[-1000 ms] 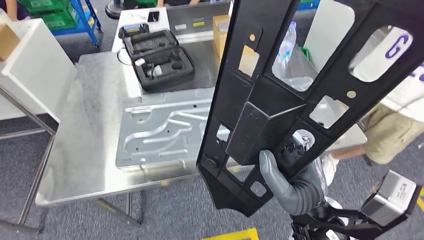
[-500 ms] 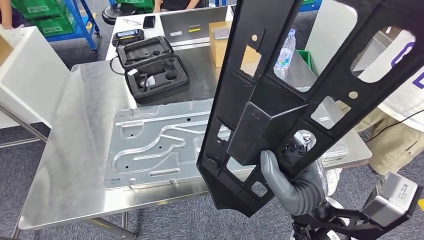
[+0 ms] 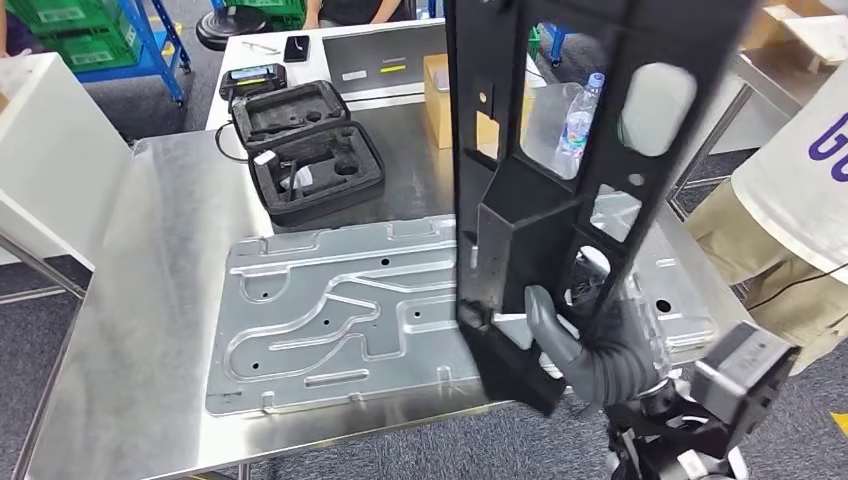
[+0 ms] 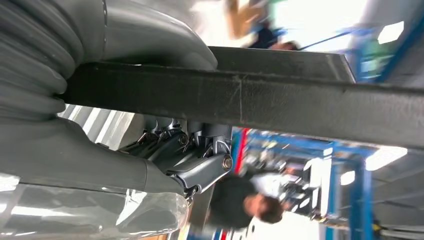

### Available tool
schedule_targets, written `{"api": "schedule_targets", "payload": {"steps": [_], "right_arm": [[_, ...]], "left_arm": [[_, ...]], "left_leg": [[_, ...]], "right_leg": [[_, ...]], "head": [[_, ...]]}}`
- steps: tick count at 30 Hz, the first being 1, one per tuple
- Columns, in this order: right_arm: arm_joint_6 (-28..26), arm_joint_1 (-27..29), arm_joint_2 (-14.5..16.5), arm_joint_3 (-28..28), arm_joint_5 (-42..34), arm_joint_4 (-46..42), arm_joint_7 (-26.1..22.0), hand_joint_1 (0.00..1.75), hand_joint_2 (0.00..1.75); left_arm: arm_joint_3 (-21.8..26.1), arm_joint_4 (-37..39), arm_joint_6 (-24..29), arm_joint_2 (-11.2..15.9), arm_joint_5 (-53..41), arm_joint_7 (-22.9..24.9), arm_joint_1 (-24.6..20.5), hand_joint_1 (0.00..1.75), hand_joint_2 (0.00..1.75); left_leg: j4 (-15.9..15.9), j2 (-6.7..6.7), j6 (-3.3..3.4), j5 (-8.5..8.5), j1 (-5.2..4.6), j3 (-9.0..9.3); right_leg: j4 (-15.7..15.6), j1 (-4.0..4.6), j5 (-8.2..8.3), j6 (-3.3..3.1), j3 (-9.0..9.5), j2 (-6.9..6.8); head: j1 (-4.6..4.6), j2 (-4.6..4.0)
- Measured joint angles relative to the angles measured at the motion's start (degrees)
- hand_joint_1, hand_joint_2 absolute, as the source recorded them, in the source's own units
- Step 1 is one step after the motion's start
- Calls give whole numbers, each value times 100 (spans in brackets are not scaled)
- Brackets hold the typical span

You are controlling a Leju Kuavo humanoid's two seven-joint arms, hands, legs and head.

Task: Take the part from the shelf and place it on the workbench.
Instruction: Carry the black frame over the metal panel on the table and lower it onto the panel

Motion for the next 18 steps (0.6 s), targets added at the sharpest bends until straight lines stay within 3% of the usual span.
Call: {"api": "schedule_targets", "payload": {"steps": [1, 3, 4, 5, 6, 7, 9, 10, 12, 15, 16, 18], "right_arm": [[-2, -2, -144, -105, 310, 1, 216, 175, 175], [35, -3, -439, -323, 965, 15, 633, 175, 175], [84, 2, -583, -432, 1278, 29, 818, 175, 175], [160, 5, -726, -541, 1610, 49, 998, 175, 175], [265, 7, -877, -653, 1977, 74, 1177, 175, 175], [388, 6, -1032, -762, 2353, 105, 1345, 175, 175], [679, 2, -1340, -957, 3049, 181, 1637, 175, 175], [826, -1, -1482, -1036, 3339, 222, 1756, 175, 175], [1101, -3, -1750, -1168, 3818, 323, 1941, 175, 175], [1429, -4, -2082, -1307, 4279, 508, 2063, 175, 175], [1530, -5, -2175, -1339, 4402, 584, 2081, 175, 175], [1707, -8, -2336, -1375, 4604, 764, 2089, 175, 175]], "left_arm": [[0, 0, -19, -1, 8, -1, 1, 0, 175], [1, 0, -82, -1, 26, -4, 1, 0, 175], [1, 0, -125, -1, 32, -13, 4, 0, 175], [1, 0, -171, -1, 37, -29, 9, 0, 175], [1, 0, -212, -1, 37, -51, 14, 0, 175], [0, 0, -246, -1, 33, -75, 18, 0, 175], [-1, 0, -291, -3, 18, -105, 15, 0, 175], [-2, 0, -305, -4, 9, -110, 11, 0, 175], [-3, 0, -325, -4, -17, -111, 4, 0, 175], [-10, 0, -341, -4, -55, -107, -9, 0, 175], [-14, 0, -343, -5, -65, -105, -20, 0, 175], [-29, 0, -344, -9, -86, -87, -40, 0, 175]], "left_leg": [[-50, 0, 27, -2, 17, 59], [-67, 2, 81, -43, 8, 123], [-67, 0, 100, -68, -1, 145], [-66, -2, 112, -95, -9, 171], [-66, -8, 117, -125, -17, 206], [-66, -15, 117, -156, -25, 250], [-56, -34, 100, -223, -49, 316], [-50, -40, 84, -250, -61, 326], [-42, -43, 44, -287, -76, 316], [101, -38, -38, -415, -70, 257], [350, -35, -80, -557, -51, 144], [1171, -28, -165, -931, 30, -263]], "right_leg": [[249, 7, -124, 18, -112, -3], [1044, 9, -410, 35, -573, -6], [1378, 8, -474, 42, -810, -6], [1532, 8, -429, 46, -969, -7], [1435, 9, -260, 43, -1005, -7], [1119, 11, 0, 34, -924, -7], [259, 34, 494, -10, -614, -9], [-31, 47, 617, -31, -505, -12], [-224, 68, 649, -63, -445, -17], [-269, 26, 663, -114, -419, -26], [-285, 8, 667, -129, -405, -33], [-288, -2, 657, -139, -399, -45]], "head": [[5, 1], [13, 1], [16, 1], [17, 1], [17, 1], [18, 1], [17, 1], [17, 1], [16, 1], [13, 1], [9, 1], [3, 1]]}}
